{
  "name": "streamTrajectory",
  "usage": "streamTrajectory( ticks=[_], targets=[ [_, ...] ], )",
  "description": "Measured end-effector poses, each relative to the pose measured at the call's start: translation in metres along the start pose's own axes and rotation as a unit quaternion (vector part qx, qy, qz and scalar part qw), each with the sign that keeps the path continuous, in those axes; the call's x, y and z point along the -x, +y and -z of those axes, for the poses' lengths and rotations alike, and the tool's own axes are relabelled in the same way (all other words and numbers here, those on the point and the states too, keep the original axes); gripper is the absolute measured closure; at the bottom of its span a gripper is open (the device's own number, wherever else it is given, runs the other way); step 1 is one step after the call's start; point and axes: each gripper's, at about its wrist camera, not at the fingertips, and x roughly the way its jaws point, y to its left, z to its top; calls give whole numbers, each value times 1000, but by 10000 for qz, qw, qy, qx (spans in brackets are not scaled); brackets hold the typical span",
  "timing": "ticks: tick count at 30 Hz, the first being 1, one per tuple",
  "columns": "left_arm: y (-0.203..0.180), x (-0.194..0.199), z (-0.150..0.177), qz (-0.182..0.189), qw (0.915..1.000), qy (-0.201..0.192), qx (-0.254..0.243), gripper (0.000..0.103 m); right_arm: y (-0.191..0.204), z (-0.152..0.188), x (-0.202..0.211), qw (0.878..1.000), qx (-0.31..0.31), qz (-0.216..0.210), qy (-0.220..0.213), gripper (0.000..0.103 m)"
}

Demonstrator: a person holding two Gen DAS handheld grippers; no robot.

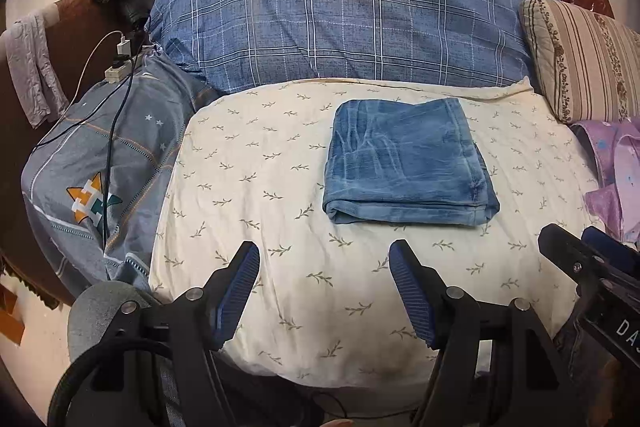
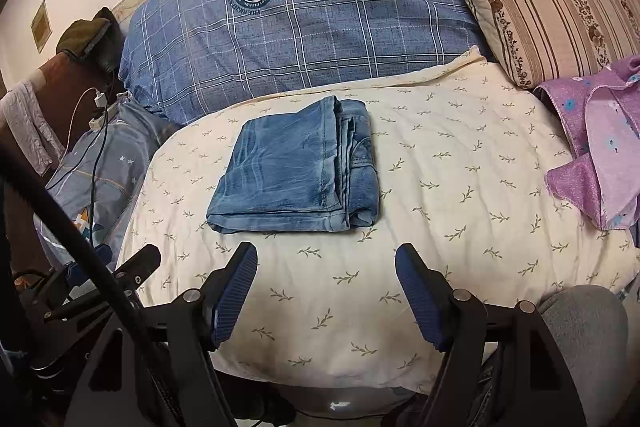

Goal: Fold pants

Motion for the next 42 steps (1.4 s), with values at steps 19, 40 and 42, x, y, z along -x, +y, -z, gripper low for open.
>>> streamTrajectory(
  ticks=[19,40,42],
  targets=[
    [0,11,1,61,10000,-45,47,35,9,-1,8,9999,92,67,-41,30],
    [-2,17,1,54,9999,-110,-4,35,8,-3,14,9998,145,92,-117,30],
    [-2,17,1,54,9999,-111,-7,35,9,-3,14,9998,147,104,-122,30]
  ],
)
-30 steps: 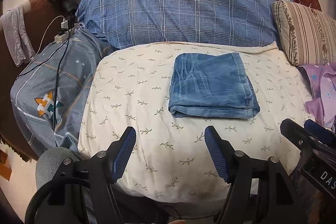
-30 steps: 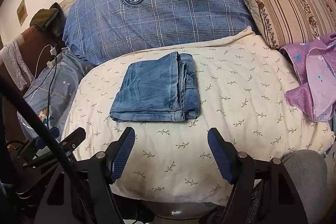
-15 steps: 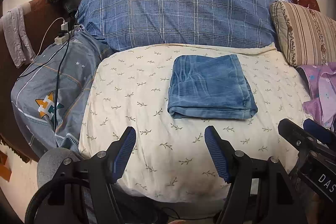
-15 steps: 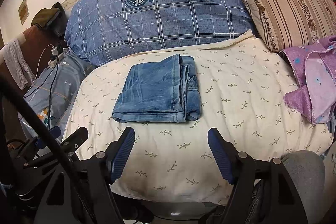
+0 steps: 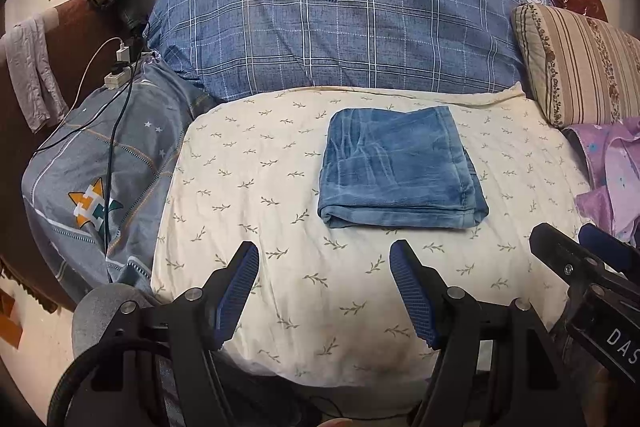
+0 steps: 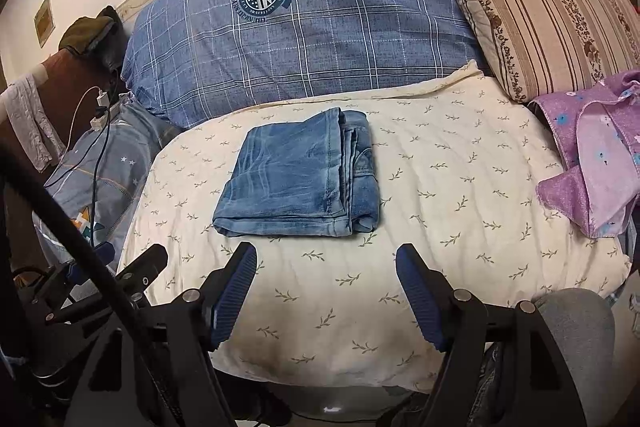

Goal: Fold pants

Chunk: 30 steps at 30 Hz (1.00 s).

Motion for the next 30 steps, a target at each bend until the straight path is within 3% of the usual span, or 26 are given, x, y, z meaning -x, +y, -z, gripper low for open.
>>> streamTrajectory(
  ticks=[30],
  targets=[
    [-9,-11,-2,-6,9999,-23,-139,34,-3,-1,-9,10000,-9,20,94,30]
  ],
)
